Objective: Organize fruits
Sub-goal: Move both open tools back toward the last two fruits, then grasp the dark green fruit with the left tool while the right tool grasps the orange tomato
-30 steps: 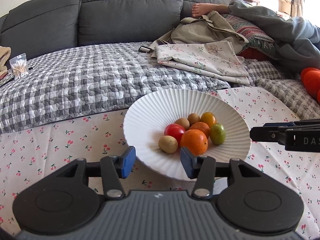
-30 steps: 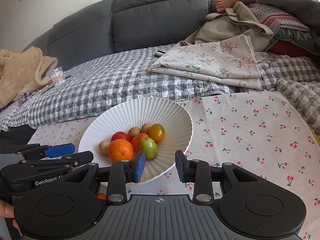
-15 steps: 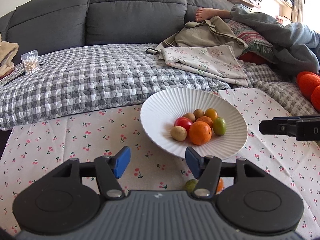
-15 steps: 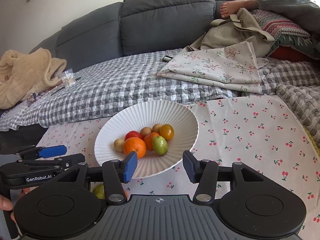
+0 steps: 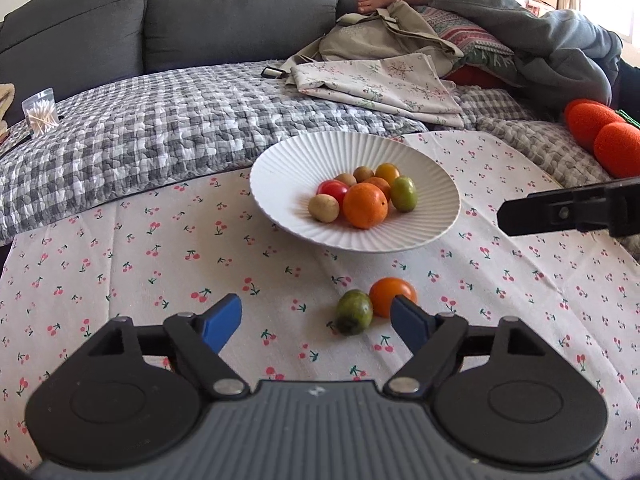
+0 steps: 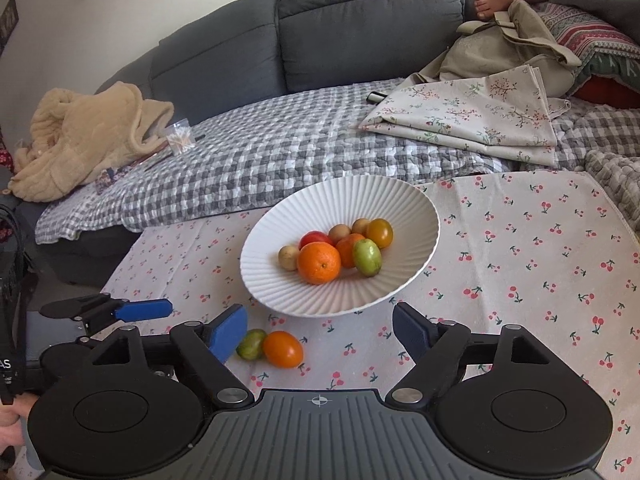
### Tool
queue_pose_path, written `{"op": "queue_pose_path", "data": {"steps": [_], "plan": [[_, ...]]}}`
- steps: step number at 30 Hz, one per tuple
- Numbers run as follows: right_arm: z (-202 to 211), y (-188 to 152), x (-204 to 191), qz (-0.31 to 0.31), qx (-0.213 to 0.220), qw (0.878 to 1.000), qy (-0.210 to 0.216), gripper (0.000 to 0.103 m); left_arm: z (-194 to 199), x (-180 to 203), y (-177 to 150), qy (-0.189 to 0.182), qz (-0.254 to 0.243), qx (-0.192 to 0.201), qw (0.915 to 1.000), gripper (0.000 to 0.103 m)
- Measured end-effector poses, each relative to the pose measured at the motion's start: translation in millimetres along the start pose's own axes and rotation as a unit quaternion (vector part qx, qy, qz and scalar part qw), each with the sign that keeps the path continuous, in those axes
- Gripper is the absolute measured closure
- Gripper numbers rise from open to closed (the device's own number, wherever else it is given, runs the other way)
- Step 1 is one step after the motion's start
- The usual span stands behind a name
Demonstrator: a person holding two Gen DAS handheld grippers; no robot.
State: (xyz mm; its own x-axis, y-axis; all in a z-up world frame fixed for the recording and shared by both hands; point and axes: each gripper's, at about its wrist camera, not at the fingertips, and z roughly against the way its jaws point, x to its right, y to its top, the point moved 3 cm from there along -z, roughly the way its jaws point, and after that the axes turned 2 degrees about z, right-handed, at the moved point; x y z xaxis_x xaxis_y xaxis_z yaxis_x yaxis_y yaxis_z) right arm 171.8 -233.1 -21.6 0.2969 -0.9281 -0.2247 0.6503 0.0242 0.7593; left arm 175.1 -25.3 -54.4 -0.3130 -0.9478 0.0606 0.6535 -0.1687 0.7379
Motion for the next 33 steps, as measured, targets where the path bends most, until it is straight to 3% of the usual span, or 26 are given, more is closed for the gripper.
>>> {"op": "queue_pose_path", "data": {"steps": [6,20,27,33], "plan": [[-6,-10,-6,0.007,-0.020,1.000,0.004,0.014,-4,11,-9,-0.007,-0.022,-0.015,0.9996,0.018],[-27,-24,-3,-0.002,-0.056,0.998,-0.011,0.013,-33,26,-22,0.000,-0.065,-0.019,0.9977,0.021],[-30,-23,1,-0.008,-0.055,0.998,-0.012,0.013,-41,31,-25,-0.011,-0.088,-0.016,0.9959,0.036],[-35,-25,0,0.001,-0.055,0.998,-0.014,0.013,-44,32,-23,-0.022,-0.094,-0.005,0.9953,0.056]]}}
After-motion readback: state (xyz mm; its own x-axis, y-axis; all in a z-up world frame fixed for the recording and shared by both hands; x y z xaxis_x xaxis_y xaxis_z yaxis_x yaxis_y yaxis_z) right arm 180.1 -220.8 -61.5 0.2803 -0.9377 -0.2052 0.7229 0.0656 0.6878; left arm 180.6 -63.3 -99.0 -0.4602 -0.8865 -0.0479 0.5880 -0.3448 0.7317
